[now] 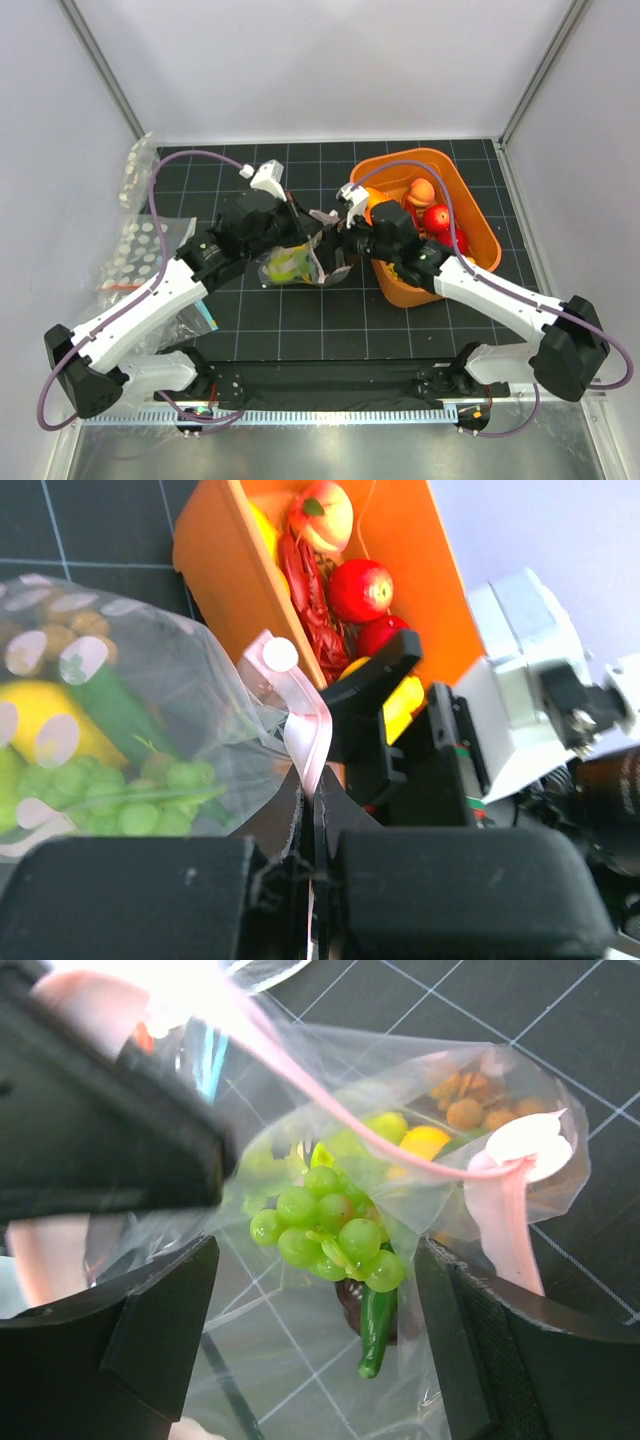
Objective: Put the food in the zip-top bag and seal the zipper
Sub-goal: Place the fake fruit in the zipper food storage bag, then adjust the zipper food storage bag at the center of the board.
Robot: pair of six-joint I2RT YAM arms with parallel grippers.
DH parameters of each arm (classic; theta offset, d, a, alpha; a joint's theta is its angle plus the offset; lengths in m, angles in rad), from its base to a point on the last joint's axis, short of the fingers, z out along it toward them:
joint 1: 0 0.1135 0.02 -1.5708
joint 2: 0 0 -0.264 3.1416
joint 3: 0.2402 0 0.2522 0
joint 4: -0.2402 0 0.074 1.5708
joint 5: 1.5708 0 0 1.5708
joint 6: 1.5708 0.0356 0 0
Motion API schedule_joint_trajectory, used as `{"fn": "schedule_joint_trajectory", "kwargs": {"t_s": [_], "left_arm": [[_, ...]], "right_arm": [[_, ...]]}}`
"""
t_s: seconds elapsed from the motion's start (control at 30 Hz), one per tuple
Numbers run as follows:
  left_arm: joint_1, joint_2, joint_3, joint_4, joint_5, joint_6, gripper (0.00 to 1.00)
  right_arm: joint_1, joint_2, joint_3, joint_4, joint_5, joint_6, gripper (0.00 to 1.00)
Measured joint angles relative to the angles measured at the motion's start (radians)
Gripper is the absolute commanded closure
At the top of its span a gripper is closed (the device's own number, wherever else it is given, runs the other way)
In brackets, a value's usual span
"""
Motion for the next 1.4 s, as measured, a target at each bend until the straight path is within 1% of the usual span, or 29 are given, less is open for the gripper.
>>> {"fn": "schedule_joint_trajectory", "kwargs": {"t_s": [0.03,0.1,0.2,0.23,0.37,0.53,0.67,0.77,0.9,0.97,1.0,1.03,1.07,1.17,1.27,1.4], "left_arm": [[0.003,-0.001,0.004,-0.002,-0.001,0.001,0.99],[0.015,-0.002,0.008,-0.003,-0.002,0.002,0.99],[0.037,-0.002,0.01,-0.01,-0.003,0.005,0.99],[0.047,-0.002,0.013,-0.014,-0.004,0.006,0.99],[0.072,-0.002,0.039,-0.039,-0.007,0.019,0.99],[0.081,-0.003,0.054,-0.056,-0.008,0.037,0.99],[0.081,-0.015,0.054,-0.07,-0.007,0.046,0.99],[0.081,-0.036,0.053,-0.082,-0.003,0.046,1.0],[0.081,-0.061,0.053,-0.088,0.002,0.046,1.0],[0.081,-0.073,0.05,-0.09,0.004,0.045,1.0],[0.08,-0.077,0.048,-0.09,0.005,0.045,1.0],[0.08,-0.078,0.046,-0.089,0.008,0.045,1.0],[0.08,-0.079,0.043,-0.089,0.011,0.045,1.0],[0.081,-0.079,0.034,-0.09,0.019,0.038,1.0],[0.081,-0.079,0.034,-0.089,0.023,0.027,1.0],[0.079,-0.079,0.034,-0.089,0.04,0.013,1.0]], "right_arm": [[0.0,-0.009,0.001,-0.007,0.002,0.002,0.17],[0.0,-0.025,0.005,-0.026,0.01,0.003,0.19],[-0.001,-0.061,0.024,-0.088,0.024,0.003,0.19],[-0.001,-0.082,0.035,-0.118,0.03,0.003,0.21],[-0.002,-0.165,0.122,-0.256,0.07,0.01,0.23],[-0.002,-0.254,0.221,-0.385,0.176,0.051,0.27],[-0.002,-0.248,0.221,-0.451,0.283,0.097,0.28],[-0.003,-0.187,0.208,-0.484,0.331,0.132,0.3],[-0.003,-0.1,0.208,-0.499,0.352,0.169,0.44],[-0.003,-0.065,0.208,-0.498,0.34,0.181,0.59],[-0.003,-0.052,0.208,-0.496,0.324,0.188,0.79],[-0.003,-0.043,0.208,-0.491,0.304,0.188,0.9],[-0.003,-0.035,0.209,-0.486,0.283,0.195,0.98],[-0.001,-0.022,0.224,-0.484,0.24,0.203,0.99],[0.013,0.007,0.294,-0.521,0.231,0.188,0.99],[0.08,0.094,0.501,-0.605,0.27,0.137,0.99]]}}
